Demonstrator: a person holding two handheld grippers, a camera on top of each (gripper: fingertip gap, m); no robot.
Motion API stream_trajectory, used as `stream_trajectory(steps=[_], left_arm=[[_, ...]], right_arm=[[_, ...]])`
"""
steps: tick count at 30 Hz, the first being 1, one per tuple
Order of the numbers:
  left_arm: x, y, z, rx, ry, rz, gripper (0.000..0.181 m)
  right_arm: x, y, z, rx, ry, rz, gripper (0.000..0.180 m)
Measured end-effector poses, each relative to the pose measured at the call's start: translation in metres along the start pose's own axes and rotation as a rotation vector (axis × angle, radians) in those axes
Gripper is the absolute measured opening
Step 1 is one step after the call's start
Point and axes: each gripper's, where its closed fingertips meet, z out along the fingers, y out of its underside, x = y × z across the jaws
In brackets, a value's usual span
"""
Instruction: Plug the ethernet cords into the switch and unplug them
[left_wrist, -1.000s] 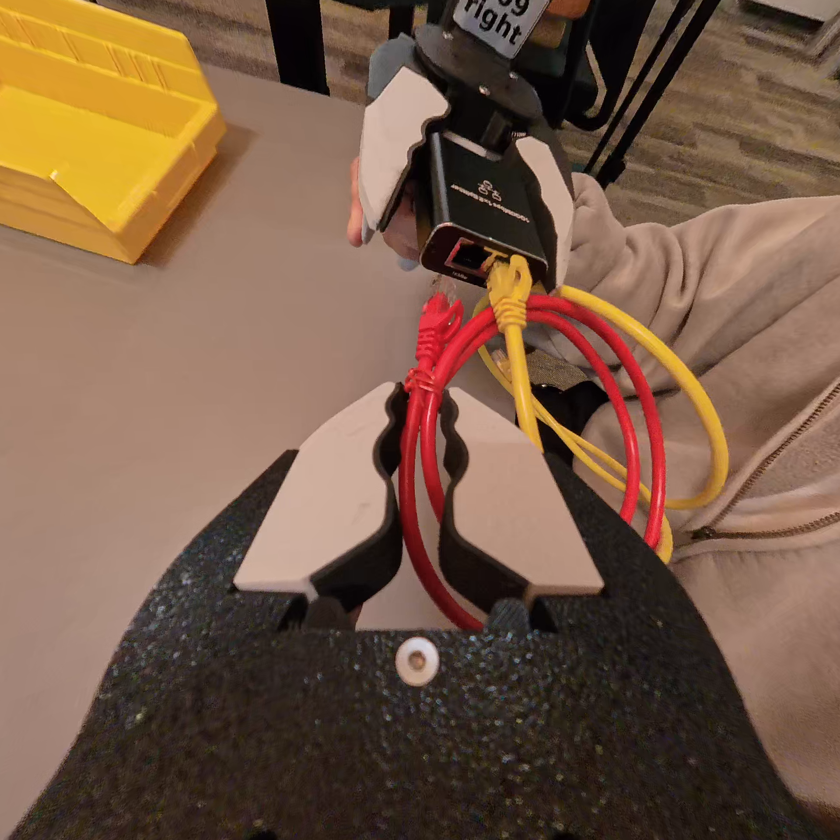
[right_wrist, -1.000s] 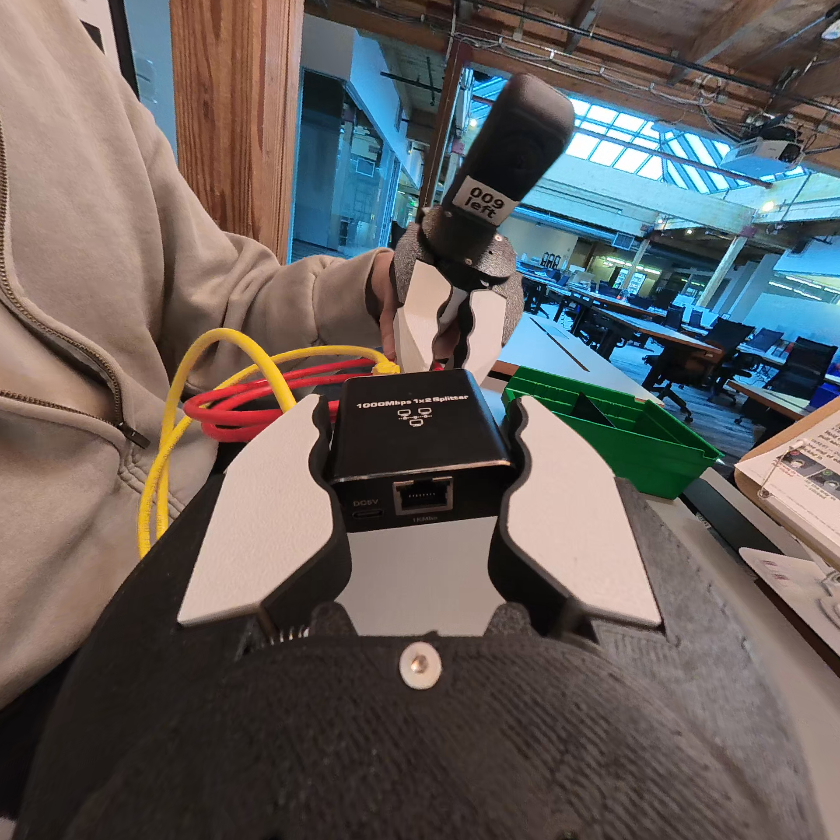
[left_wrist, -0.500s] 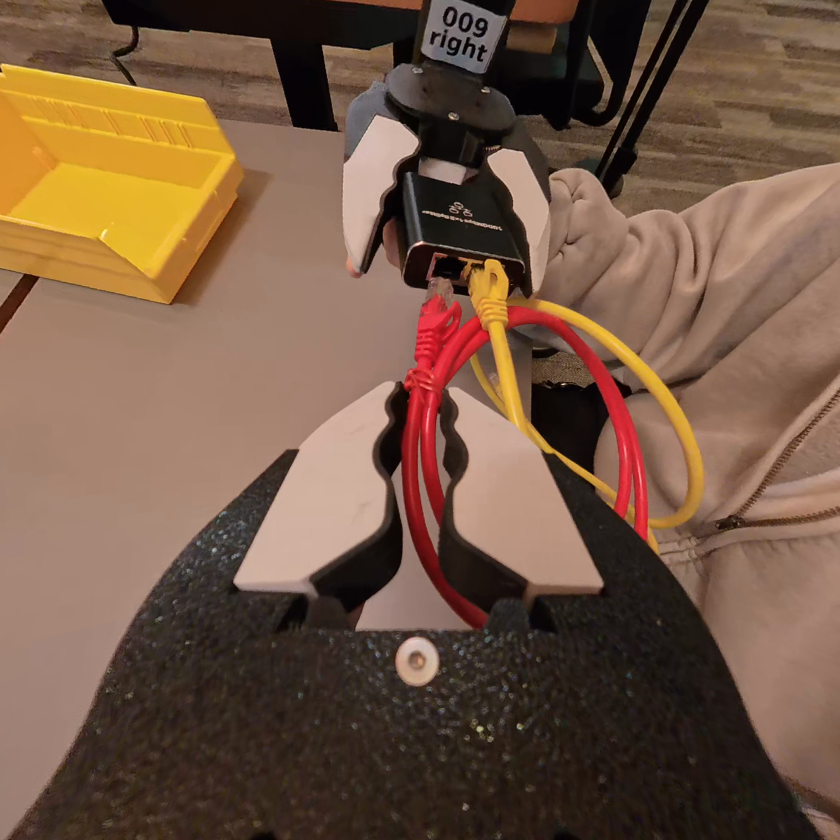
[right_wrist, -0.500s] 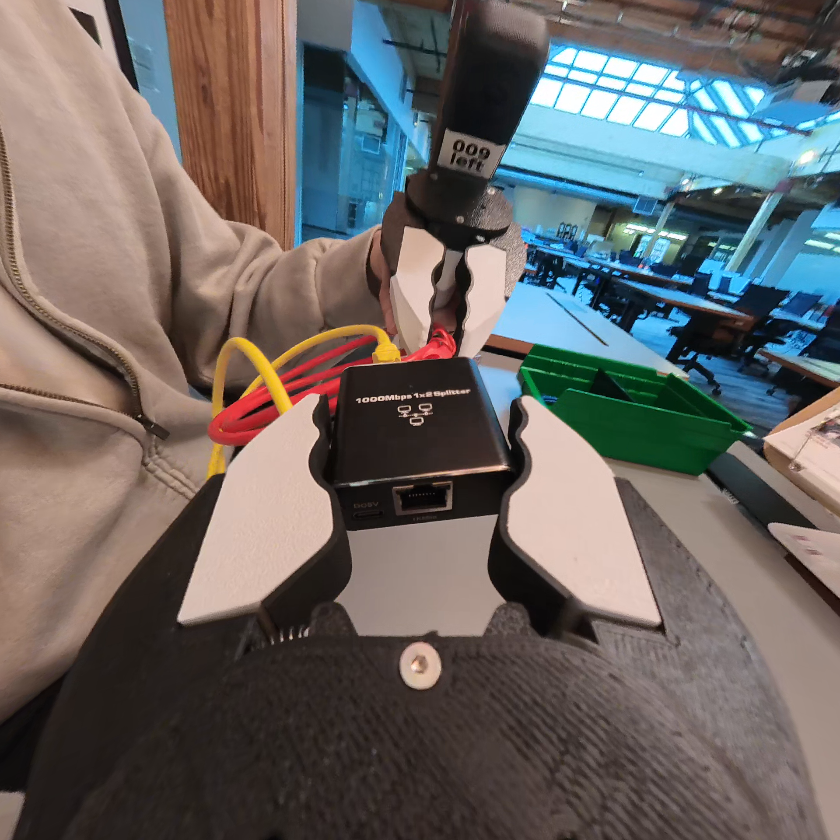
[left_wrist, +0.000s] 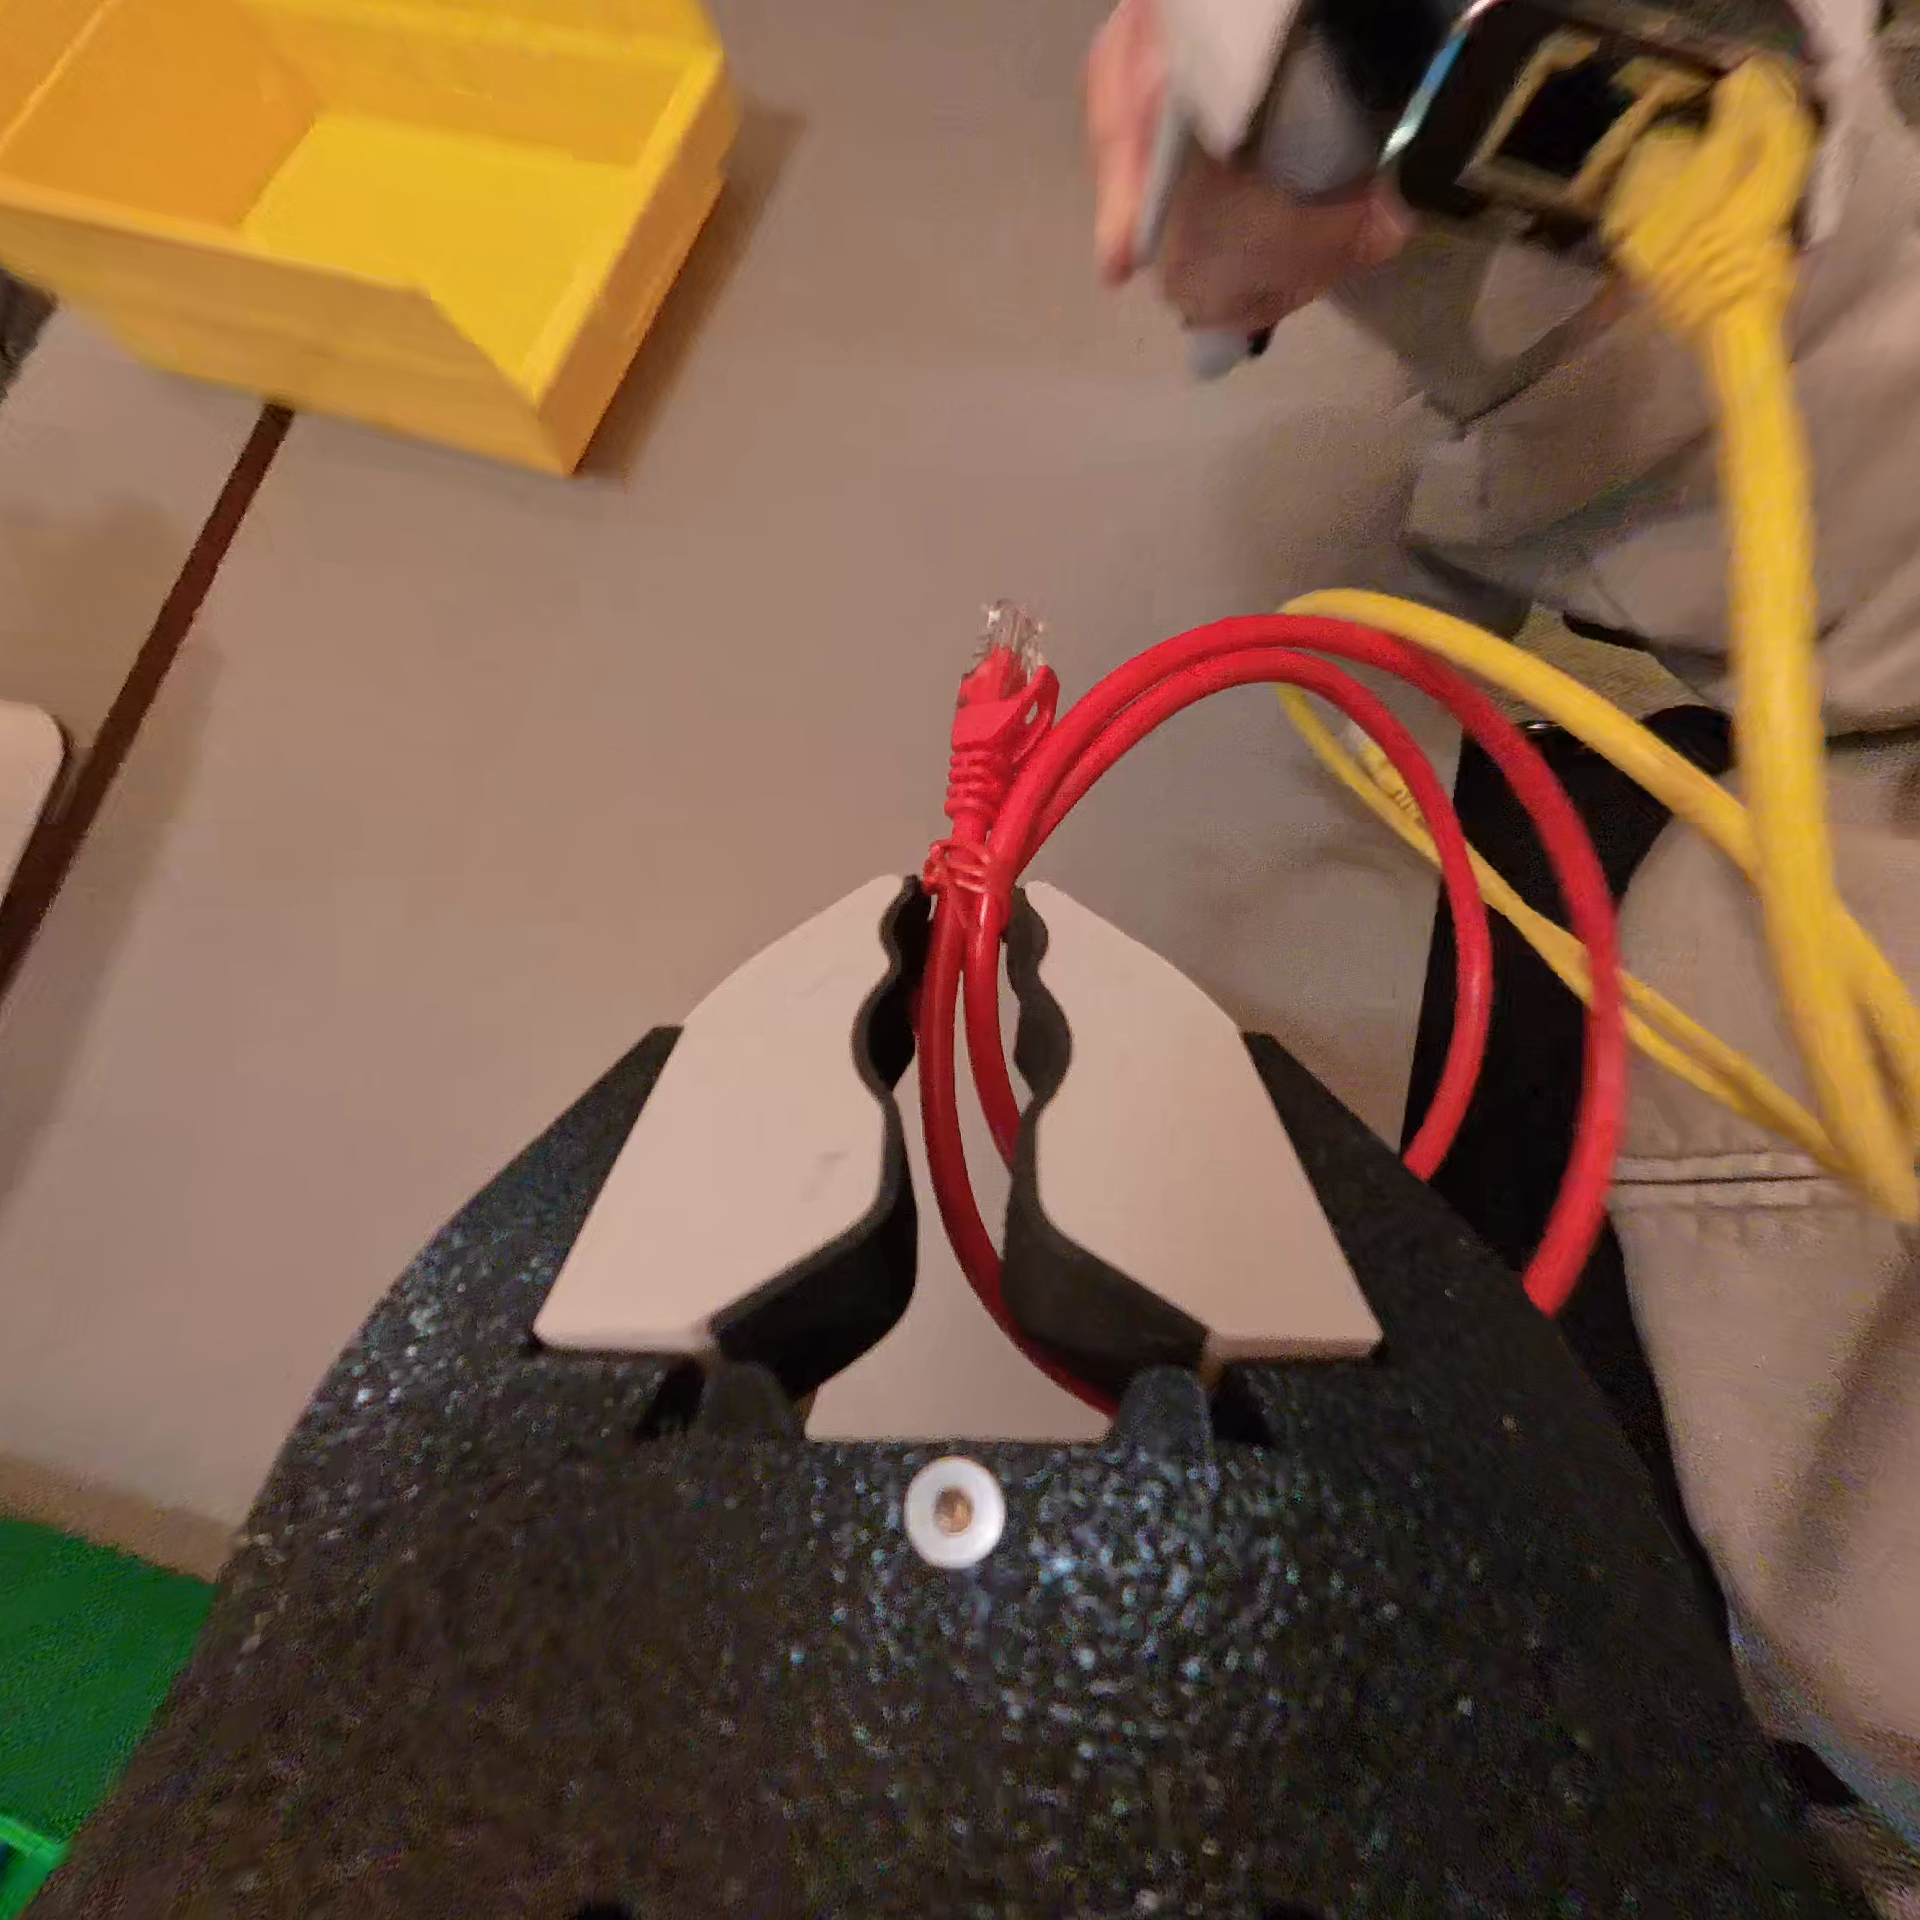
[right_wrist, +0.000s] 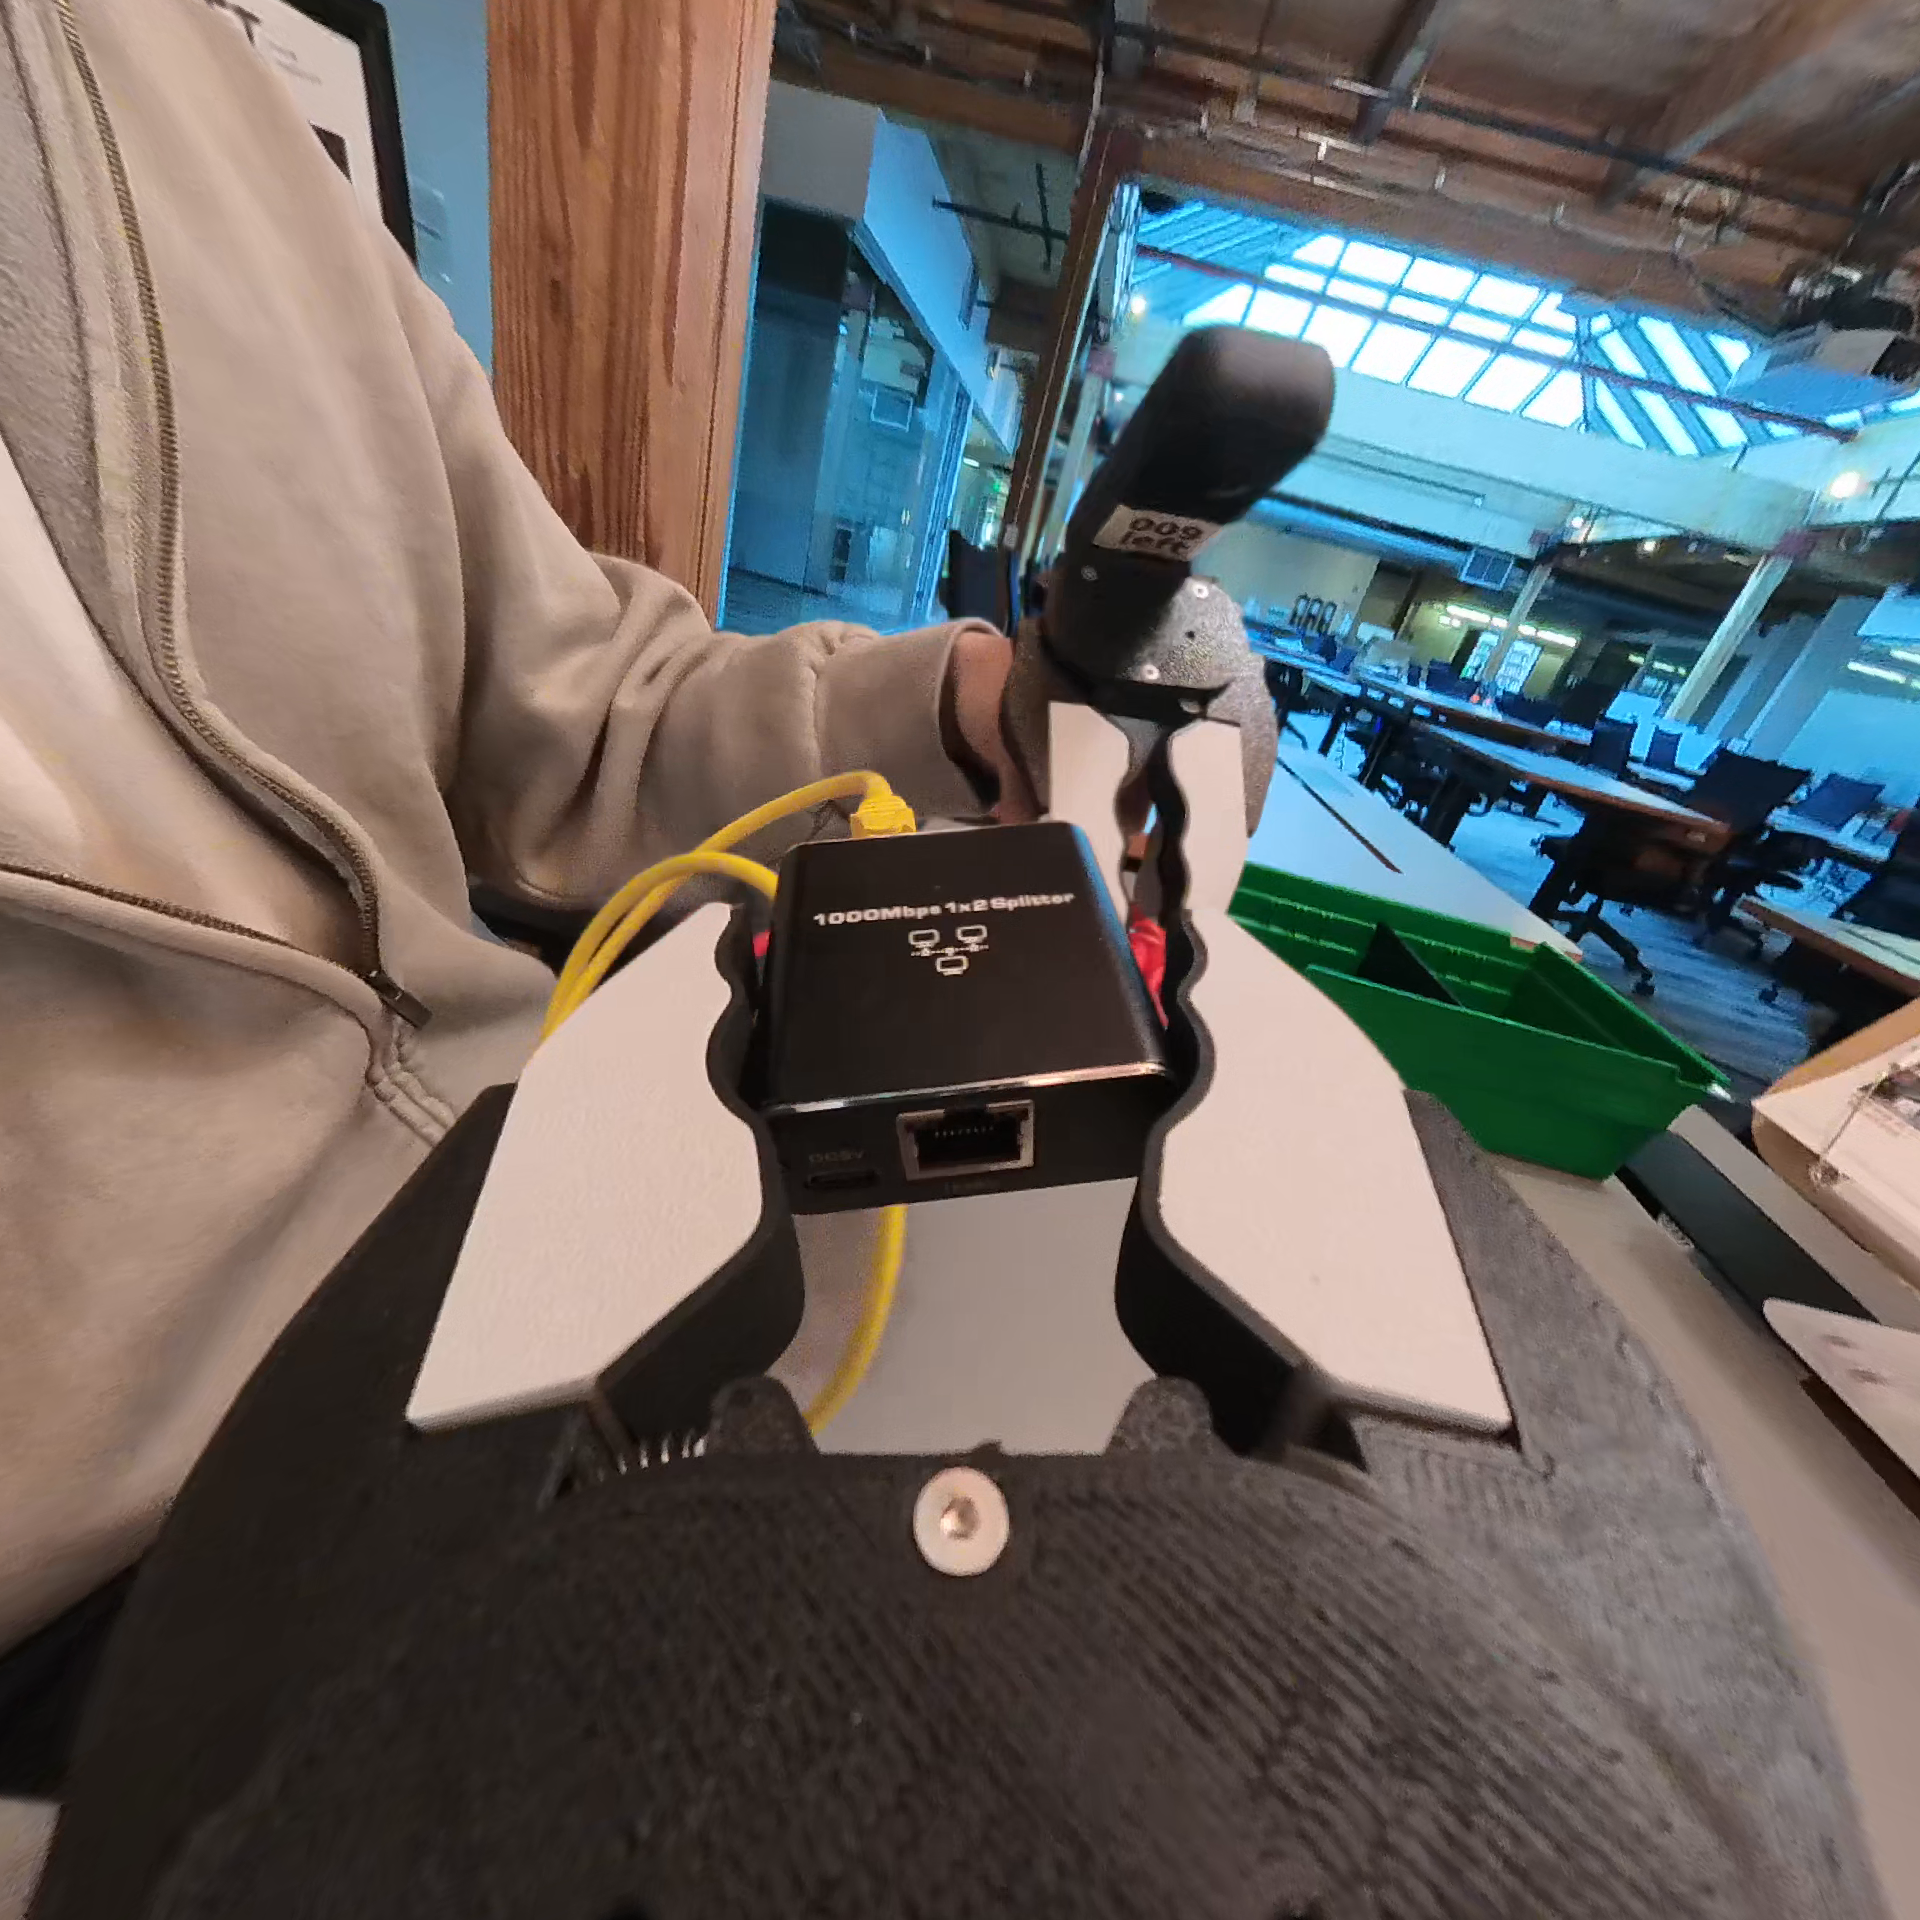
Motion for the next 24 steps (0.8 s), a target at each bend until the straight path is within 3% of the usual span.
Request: stream_trajectory(steps=[3,6,10,12,17,21,24], left_arm=[[-0.008,0.013,-0.004,0.052,0.092,-0.119,0.014],[0.001,0.020,-0.007,0.131,0.347,-0.321,0.014],[0.016,0.060,0.020,0.075,0.721,-0.602,0.014],[0.016,0.080,0.041,0.054,0.801,-0.750,0.014],[0.000,0.115,0.087,0.008,0.576,-0.723,0.014],[-0.021,0.126,0.100,-0.036,0.325,-0.526,0.016],[-0.021,0.127,0.101,-0.069,0.276,-0.422,0.026]], right_arm=[[0.000,0.004,-0.007,-0.035,0.013,-0.010,0.076],[0.003,-0.001,-0.018,-0.020,0.043,-0.018,0.076],[0.005,-0.013,-0.038,0.055,0.084,-0.028,0.076],[0.005,-0.017,-0.046,0.068,0.099,-0.040,0.076],[0.007,-0.024,-0.064,0.083,0.156,-0.063,0.076],[0.010,-0.023,-0.076,0.095,0.187,-0.059,0.076],[0.010,-0.024,-0.079,0.094,0.195,-0.060,0.076]])
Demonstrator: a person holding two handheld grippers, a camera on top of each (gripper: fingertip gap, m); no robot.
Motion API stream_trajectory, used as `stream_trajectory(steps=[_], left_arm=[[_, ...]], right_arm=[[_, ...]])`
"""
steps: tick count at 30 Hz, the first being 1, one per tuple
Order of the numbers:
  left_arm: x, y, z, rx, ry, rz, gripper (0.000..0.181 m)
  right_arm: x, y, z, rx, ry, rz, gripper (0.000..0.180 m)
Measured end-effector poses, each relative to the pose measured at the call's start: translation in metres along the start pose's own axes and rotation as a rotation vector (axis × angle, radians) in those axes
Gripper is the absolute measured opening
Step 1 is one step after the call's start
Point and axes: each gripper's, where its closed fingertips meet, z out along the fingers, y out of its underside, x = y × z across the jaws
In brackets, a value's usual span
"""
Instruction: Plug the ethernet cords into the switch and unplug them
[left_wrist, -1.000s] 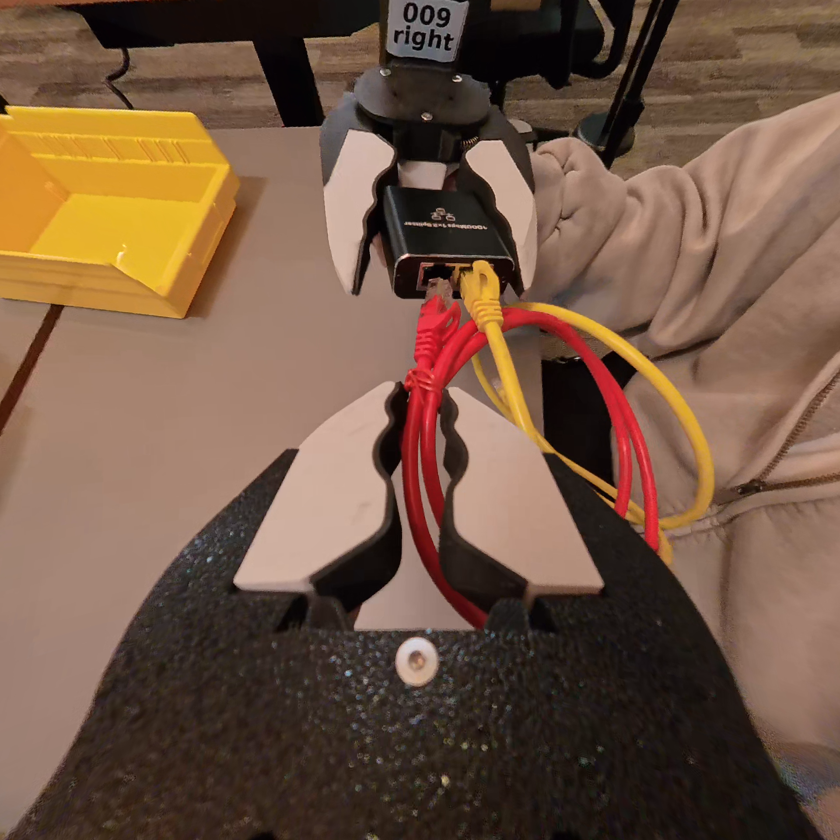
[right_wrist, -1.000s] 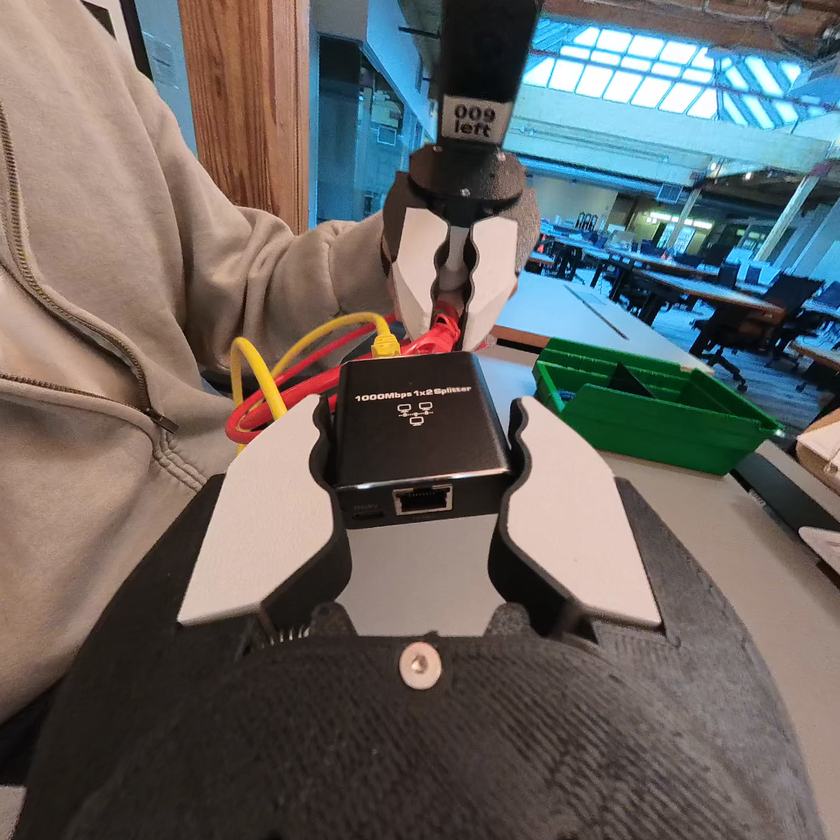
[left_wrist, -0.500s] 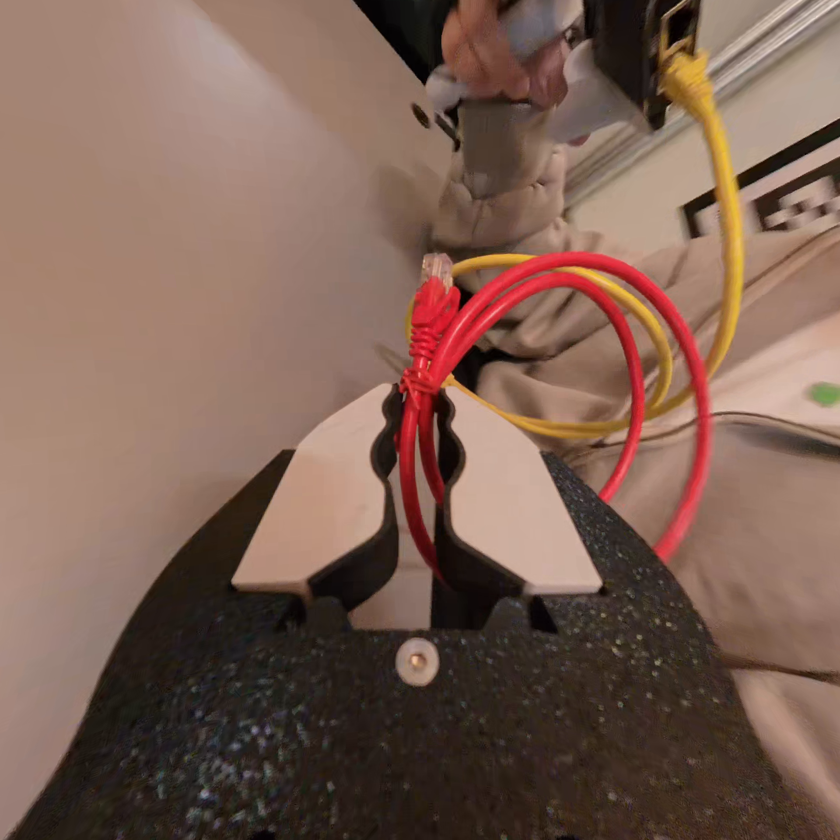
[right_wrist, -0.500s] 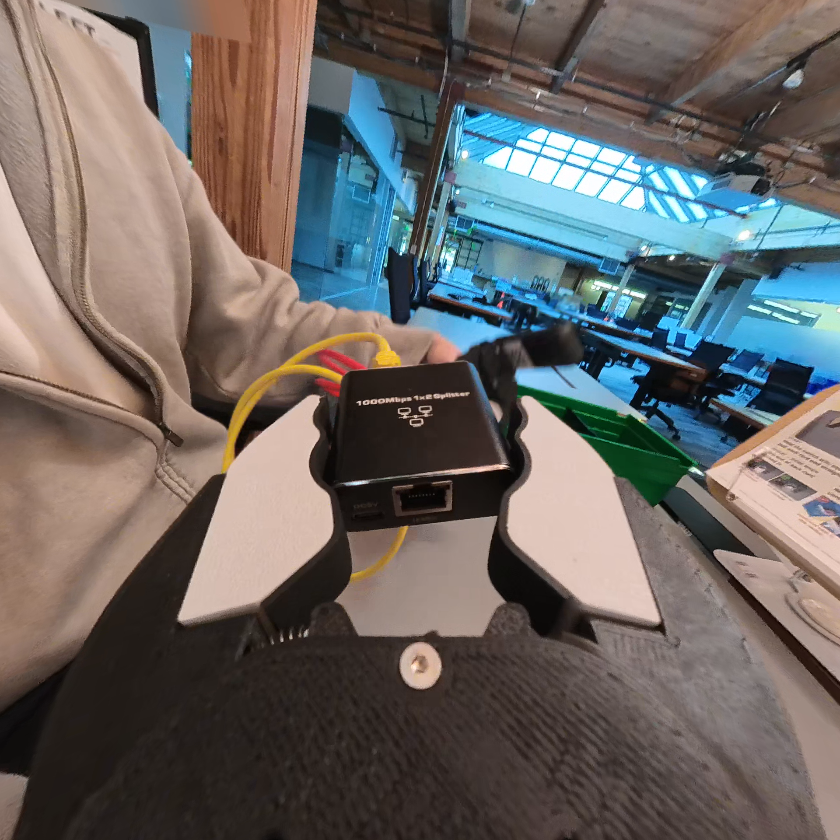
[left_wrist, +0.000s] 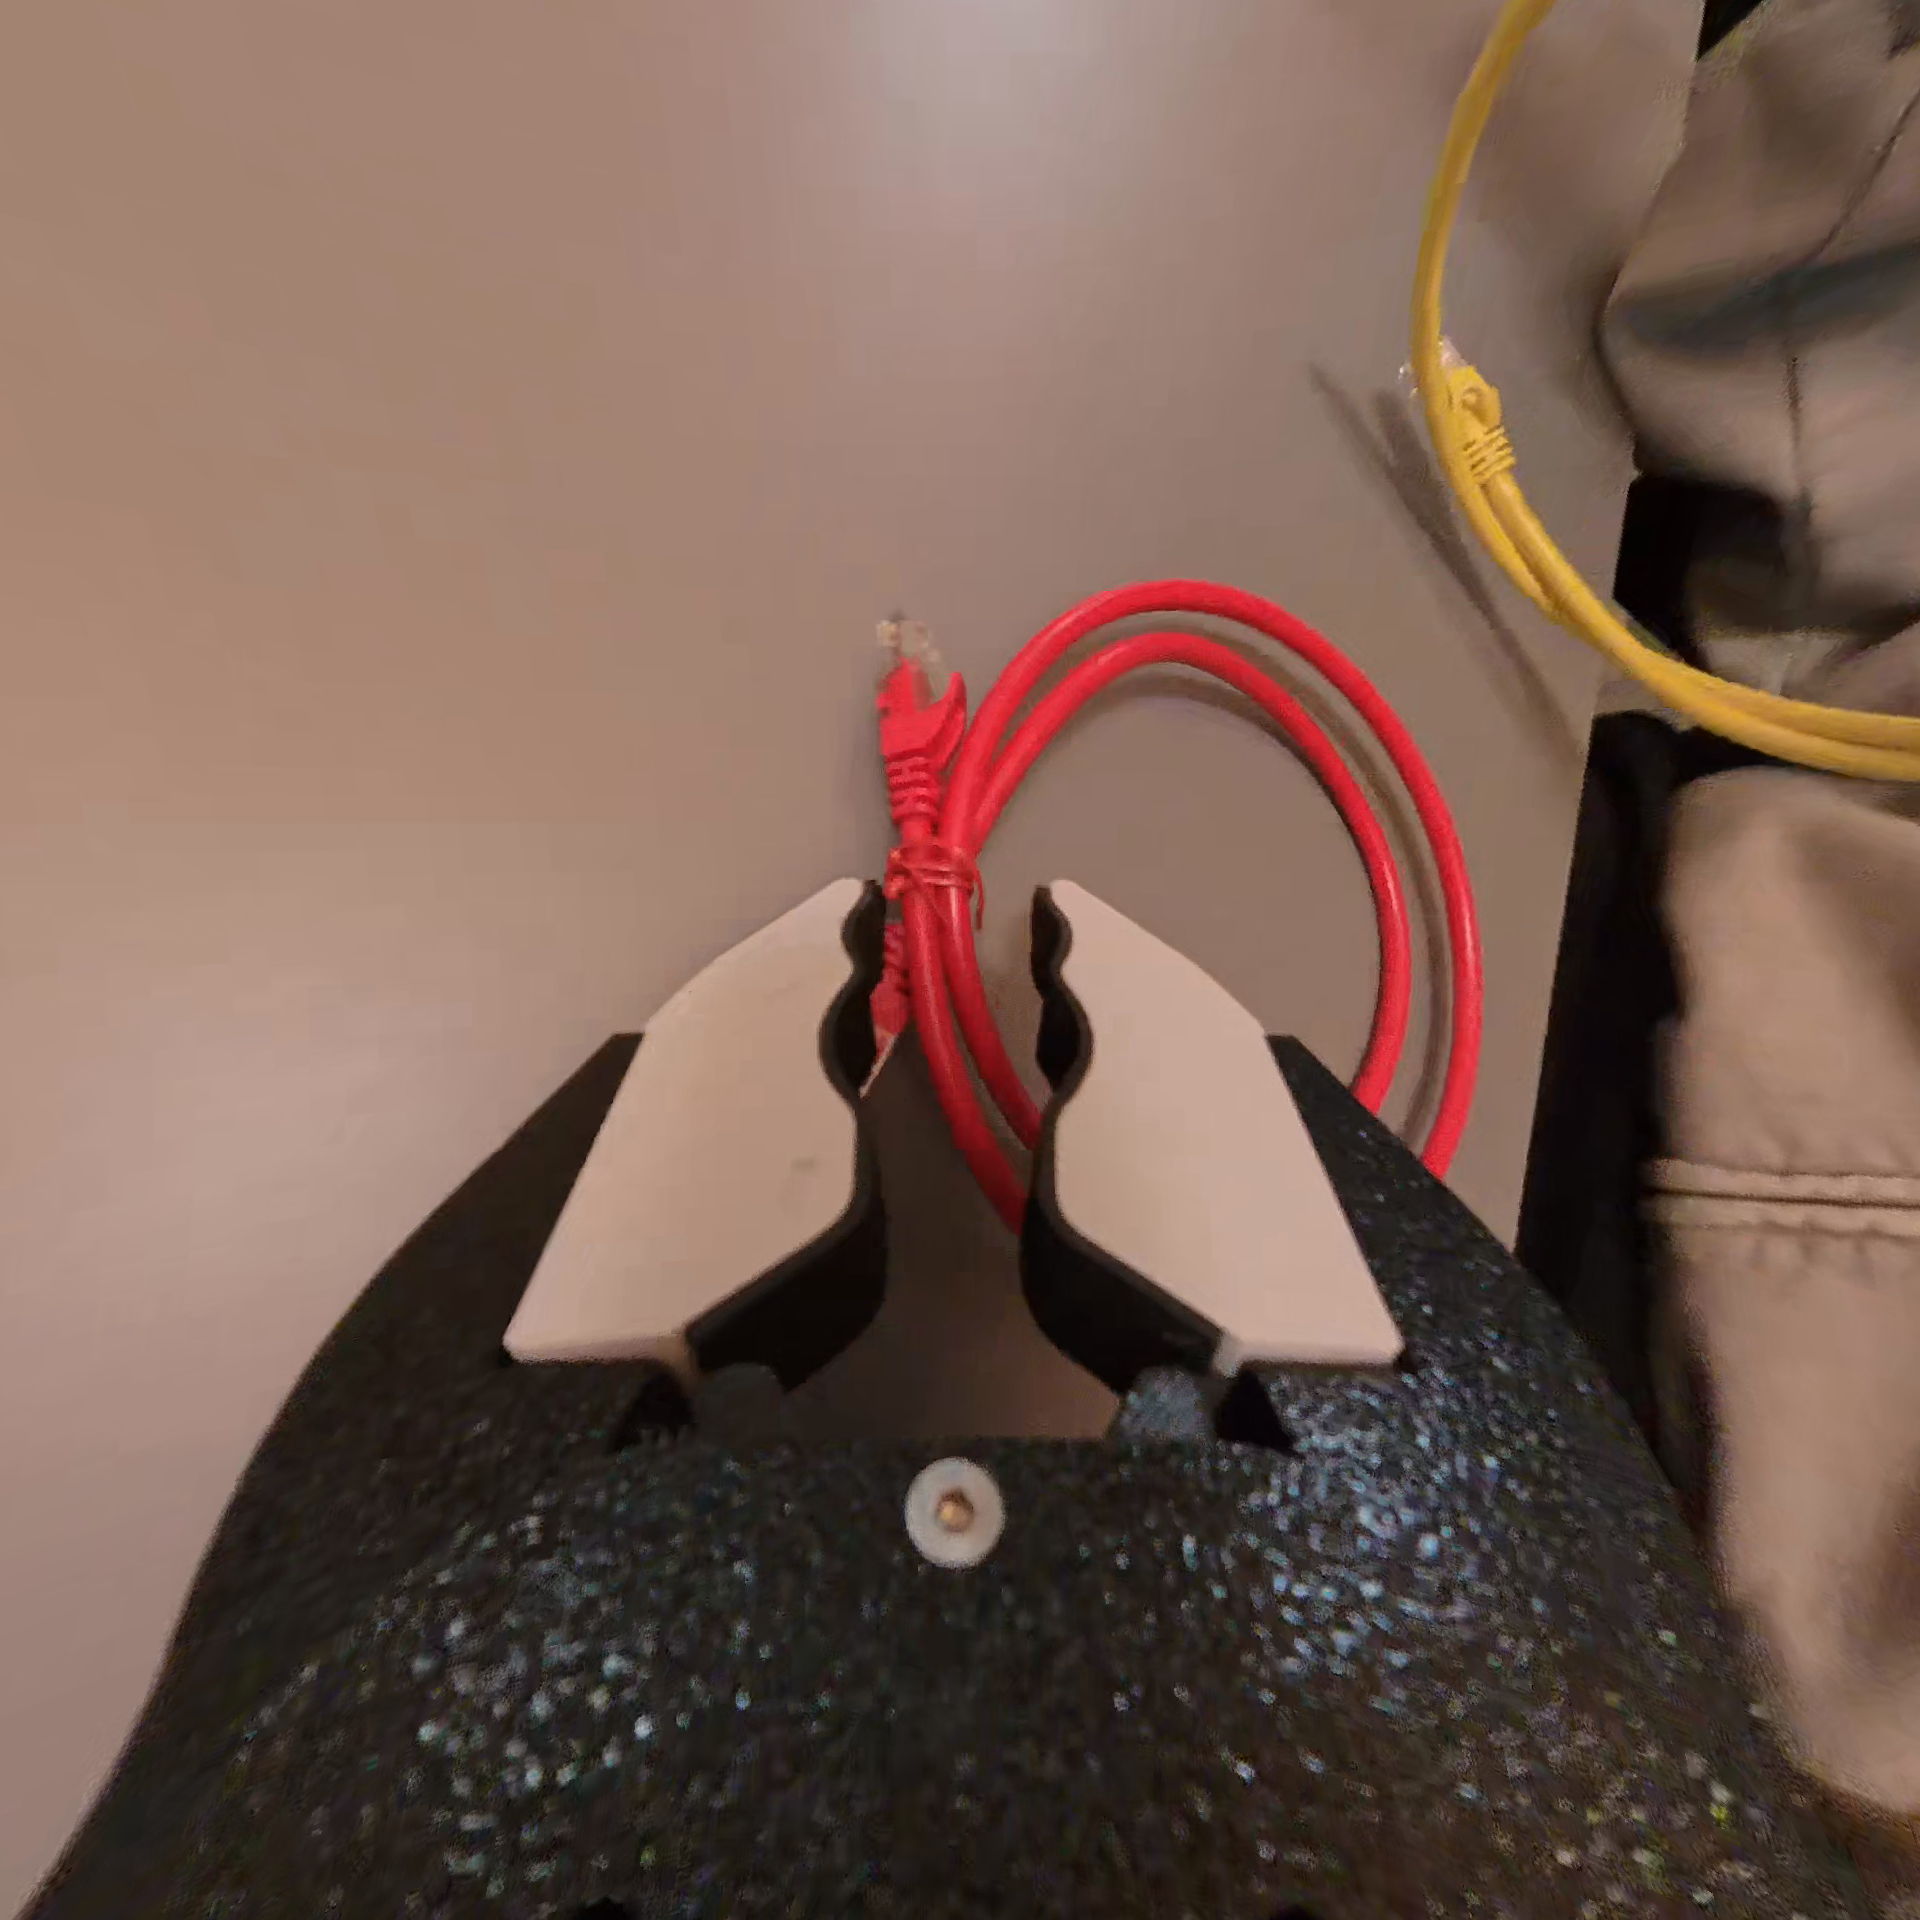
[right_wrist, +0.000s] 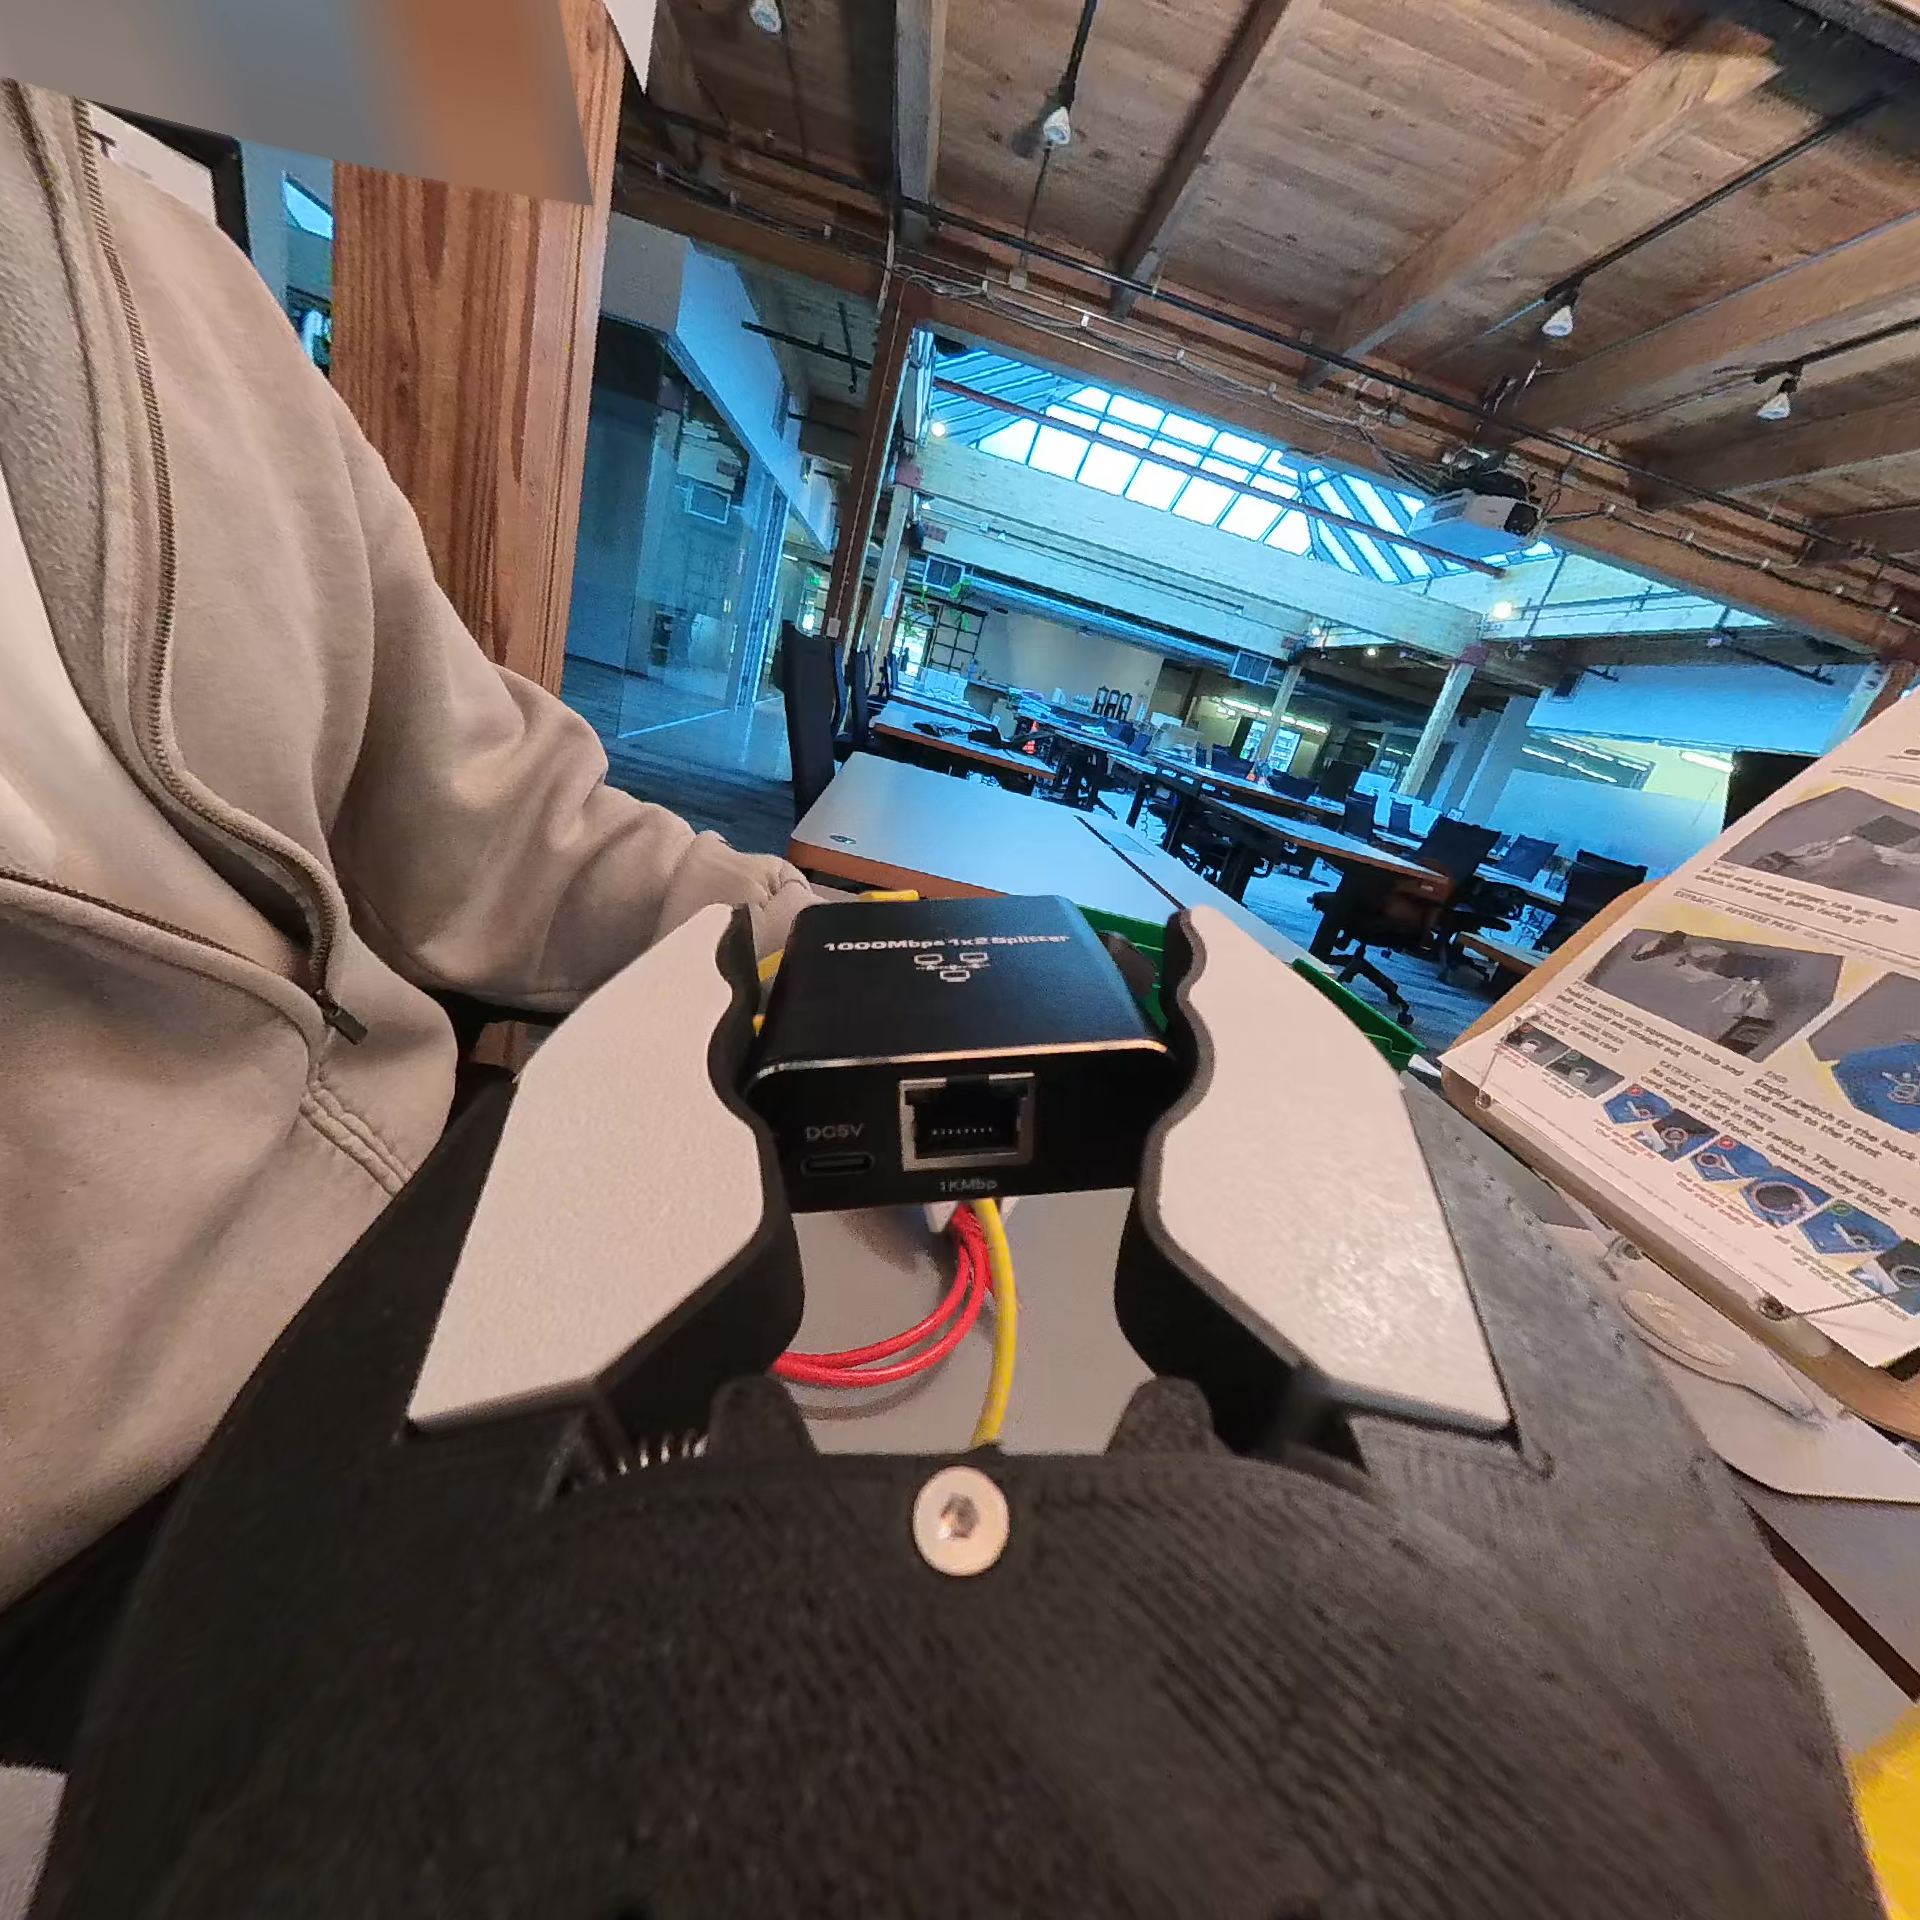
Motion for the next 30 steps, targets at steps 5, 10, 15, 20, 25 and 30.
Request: stream_trajectory(steps=[5,10,15,20,25,30], left_arm=[[-0.011,-0.023,-0.026,0.019,-0.279,0.119,0.033],[0.002,-0.037,-0.023,-0.030,-0.451,0.133,0.033],[-0.012,-0.027,-0.004,-0.116,-0.479,0.077,0.036],[-0.014,-0.011,0.005,-0.266,-0.456,0.112,0.036],[-0.010,-0.012,-0.012,-0.244,-0.530,0.197,0.037],[0.001,0.020,-0.025,-0.290,-0.583,0.195,0.046]], right_arm=[[0.000,-0.001,-0.002,-0.006,0.009,-0.008,0.076],[0.001,0.000,0.002,-0.006,0.012,-0.019,0.076],[0.000,0.002,0.006,-0.016,0.003,-0.015,0.076],[-0.001,0.004,0.008,-0.020,-0.008,-0.005,0.076],[0.001,0.005,0.006,-0.020,-0.002,-0.004,0.076],[0.002,0.003,0.001,-0.010,0.011,-0.007,0.076]])
